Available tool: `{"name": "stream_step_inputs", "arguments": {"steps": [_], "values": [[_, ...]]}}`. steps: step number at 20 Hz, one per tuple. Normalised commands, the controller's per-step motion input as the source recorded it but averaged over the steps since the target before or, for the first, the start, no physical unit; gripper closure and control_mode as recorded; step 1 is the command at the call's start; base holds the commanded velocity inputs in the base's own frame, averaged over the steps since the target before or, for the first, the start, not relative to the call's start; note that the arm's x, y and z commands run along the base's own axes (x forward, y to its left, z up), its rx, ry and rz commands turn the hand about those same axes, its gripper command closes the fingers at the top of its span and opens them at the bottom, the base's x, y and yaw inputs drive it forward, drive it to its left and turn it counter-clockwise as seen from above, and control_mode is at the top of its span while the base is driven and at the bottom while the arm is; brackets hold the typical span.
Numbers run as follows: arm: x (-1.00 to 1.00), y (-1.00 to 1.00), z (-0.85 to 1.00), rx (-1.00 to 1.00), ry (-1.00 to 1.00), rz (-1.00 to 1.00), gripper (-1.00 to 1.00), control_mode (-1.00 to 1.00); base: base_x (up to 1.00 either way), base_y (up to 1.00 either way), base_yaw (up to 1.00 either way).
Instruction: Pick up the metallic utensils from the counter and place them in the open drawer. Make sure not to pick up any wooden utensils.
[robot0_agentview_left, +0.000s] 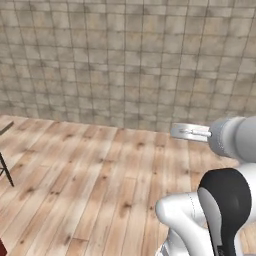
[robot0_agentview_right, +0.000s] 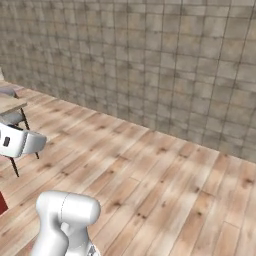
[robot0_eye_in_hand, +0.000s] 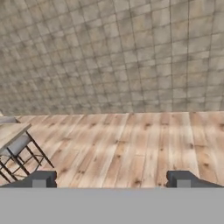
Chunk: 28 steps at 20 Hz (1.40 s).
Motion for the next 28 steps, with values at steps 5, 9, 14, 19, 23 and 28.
{"name": "stream_step_inputs", "arguments": {"steps": [5,9,14,19,23,28], "values": [[0.0,0.0,0.0,0.0,0.0,0.0,-1.0,1.0,1.0,-0.86,0.46],[0.0,0.0,0.0,0.0,0.0,0.0,-1.0,1.0,1.0,-0.85,0.46],[0.0,0.0,0.0,0.0,0.0,0.0,-1.0,1.0,1.0,-0.83,0.47],[0.0,0.0,0.0,0.0,0.0,0.0,-1.0,1.0,1.0,-0.79,0.48],[0.0,0.0,0.0,0.0,0.0,0.0,-1.0,1.0,1.0,-0.71,0.51],[0.0,0.0,0.0,0.0,0.0,0.0,-1.0,1.0,1.0,-0.67,0.53]]}}
